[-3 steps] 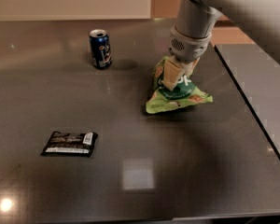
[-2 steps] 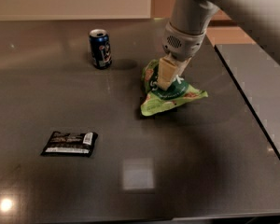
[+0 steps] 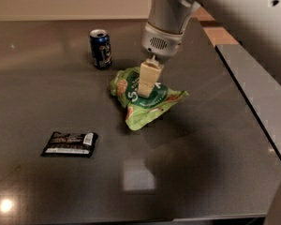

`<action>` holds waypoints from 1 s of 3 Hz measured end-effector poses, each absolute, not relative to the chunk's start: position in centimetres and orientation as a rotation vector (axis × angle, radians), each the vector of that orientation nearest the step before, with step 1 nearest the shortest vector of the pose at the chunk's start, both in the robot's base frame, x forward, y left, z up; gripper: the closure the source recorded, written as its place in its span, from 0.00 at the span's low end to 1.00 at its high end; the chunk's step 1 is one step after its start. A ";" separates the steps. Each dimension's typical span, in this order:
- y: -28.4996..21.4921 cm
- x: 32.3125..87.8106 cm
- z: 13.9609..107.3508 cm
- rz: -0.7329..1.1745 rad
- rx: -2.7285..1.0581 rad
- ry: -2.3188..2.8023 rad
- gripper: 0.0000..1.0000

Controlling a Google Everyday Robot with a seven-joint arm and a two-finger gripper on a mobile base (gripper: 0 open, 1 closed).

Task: Move green rice chip bag near rxbar chocolate

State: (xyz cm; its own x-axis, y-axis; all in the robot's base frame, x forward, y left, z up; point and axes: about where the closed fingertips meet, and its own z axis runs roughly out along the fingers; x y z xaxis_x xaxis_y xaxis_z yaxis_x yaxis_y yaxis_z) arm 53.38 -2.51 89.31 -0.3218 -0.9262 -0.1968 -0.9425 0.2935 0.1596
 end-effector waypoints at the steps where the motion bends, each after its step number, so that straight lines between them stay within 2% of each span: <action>1: 0.9 51.2 89.1 0.464 -2.014 2.291 1.00; 3: 5.7 48.3 89.3 0.584 -2.235 2.027 0.59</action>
Offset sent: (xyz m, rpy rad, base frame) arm -0.0799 0.0709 -0.0051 0.0808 0.1248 0.5185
